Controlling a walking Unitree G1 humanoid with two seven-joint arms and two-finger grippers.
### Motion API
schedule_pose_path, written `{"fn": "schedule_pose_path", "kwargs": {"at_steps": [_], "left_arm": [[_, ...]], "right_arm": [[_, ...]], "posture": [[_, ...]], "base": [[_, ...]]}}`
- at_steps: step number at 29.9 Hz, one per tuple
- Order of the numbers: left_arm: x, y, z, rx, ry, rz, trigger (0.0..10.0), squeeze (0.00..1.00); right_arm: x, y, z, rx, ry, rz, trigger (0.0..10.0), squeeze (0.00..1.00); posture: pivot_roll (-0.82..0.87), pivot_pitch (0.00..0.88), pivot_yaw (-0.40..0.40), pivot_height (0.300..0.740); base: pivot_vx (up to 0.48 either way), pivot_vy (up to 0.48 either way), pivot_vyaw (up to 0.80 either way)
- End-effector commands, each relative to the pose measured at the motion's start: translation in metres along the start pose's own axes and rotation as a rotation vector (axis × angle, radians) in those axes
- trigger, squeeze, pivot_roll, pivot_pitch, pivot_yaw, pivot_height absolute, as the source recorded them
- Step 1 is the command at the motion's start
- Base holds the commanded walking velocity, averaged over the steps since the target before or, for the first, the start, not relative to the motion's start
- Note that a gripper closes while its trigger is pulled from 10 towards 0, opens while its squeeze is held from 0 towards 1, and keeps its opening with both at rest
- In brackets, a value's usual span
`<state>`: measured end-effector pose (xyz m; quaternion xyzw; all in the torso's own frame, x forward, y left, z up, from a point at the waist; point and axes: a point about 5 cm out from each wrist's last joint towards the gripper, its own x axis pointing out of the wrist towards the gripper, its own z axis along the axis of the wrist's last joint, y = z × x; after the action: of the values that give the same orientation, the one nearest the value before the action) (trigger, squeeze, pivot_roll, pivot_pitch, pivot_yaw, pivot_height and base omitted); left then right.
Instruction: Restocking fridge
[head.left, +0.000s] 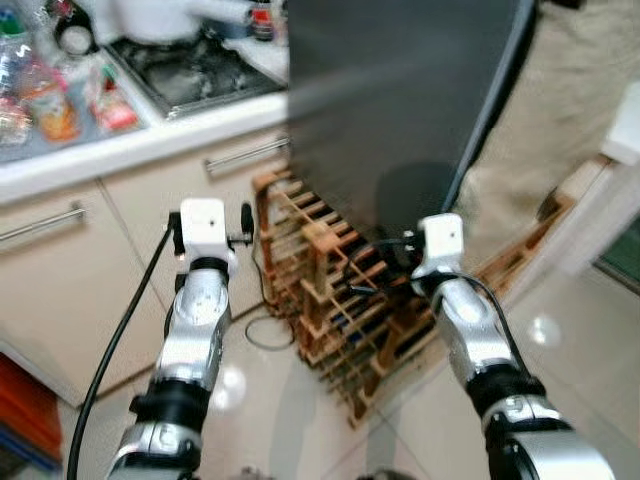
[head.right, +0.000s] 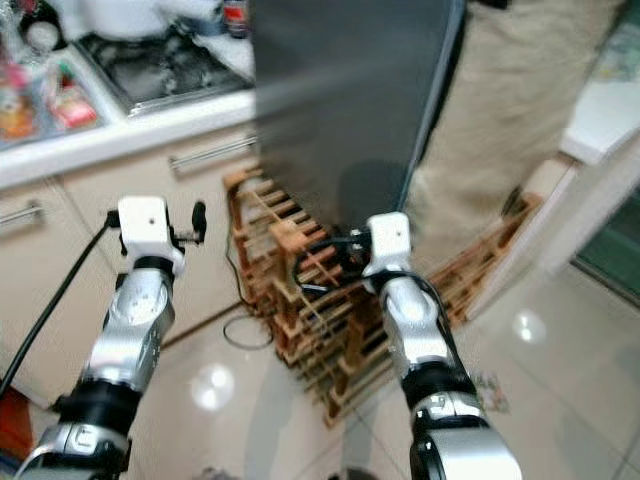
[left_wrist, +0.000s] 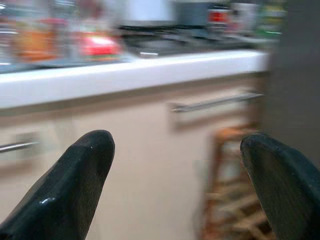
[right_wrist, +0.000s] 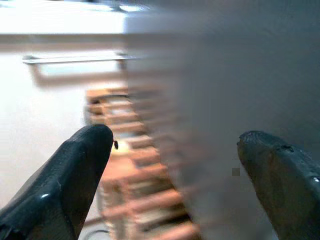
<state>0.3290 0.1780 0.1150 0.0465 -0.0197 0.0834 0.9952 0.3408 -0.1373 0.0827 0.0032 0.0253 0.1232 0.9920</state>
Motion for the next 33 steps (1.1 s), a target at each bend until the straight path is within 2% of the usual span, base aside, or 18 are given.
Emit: {"fn": "schedule_pose_path", "kwargs": {"at_steps": [1, 10, 16, 20, 24, 25, 30, 33], "left_arm": [[0.001, -0.003, 0.000, 0.011, 0.009, 0.005, 10.0, 0.00], [0.001, -0.001, -0.001, 0.019, 0.024, 0.018, 10.0, 0.00], [0.002, -0.002, 0.000, 0.054, 0.023, 0.008, 10.0, 0.00], [0.003, -0.003, 0.004, 0.048, 0.007, -0.003, 10.0, 0.00], [0.004, -0.005, 0.004, 0.035, 0.012, -0.010, 10.0, 0.00], [0.004, -0.006, 0.005, 0.033, 0.009, -0.014, 10.0, 0.00], [0.004, -0.011, 0.004, 0.042, 0.008, -0.051, 10.0, 0.00], [0.004, -0.014, 0.005, 0.026, 0.001, -0.087, 10.0, 0.00]], "right_arm": [[0.000, 0.001, 0.001, 0.000, -0.001, 0.009, 10.0, 0.70], [0.001, 0.006, 0.001, 0.017, -0.004, 0.036, 10.0, 0.71], [0.000, 0.012, 0.000, 0.030, -0.012, 0.086, 10.0, 0.77], [0.000, 0.014, 0.000, 0.034, -0.011, 0.106, 10.0, 0.79], [0.001, 0.015, -0.002, 0.029, 0.003, 0.096, 10.0, 0.74], [0.001, 0.015, -0.003, 0.015, 0.018, 0.080, 10.0, 0.67], [0.000, 0.005, -0.004, 0.067, 0.020, 0.005, 10.0, 0.68], [-0.002, 0.002, -0.002, 0.041, -0.002, -0.003, 10.0, 0.68]], "posture": [[-0.08, 0.000, -0.006, 0.740], [-0.08, 0.000, -0.008, 0.740], [-0.08, 0.000, -0.009, 0.740], [-0.08, 0.000, -0.007, 0.740], [-0.08, 0.000, -0.004, 0.740], [-0.08, 0.000, -0.004, 0.740], [-0.08, 0.000, -0.001, 0.740], [-0.08, 0.000, 0.001, 0.740]], "base": [[0.000, 0.000, 0.62], [0.000, 0.000, 0.59], [0.000, 0.000, 0.52], [0.391, 0.000, 0.50], [0.188, 0.000, 0.51], [0.000, 0.000, 0.00], [0.000, 0.000, -0.31], [0.000, 0.000, -0.60]]}}
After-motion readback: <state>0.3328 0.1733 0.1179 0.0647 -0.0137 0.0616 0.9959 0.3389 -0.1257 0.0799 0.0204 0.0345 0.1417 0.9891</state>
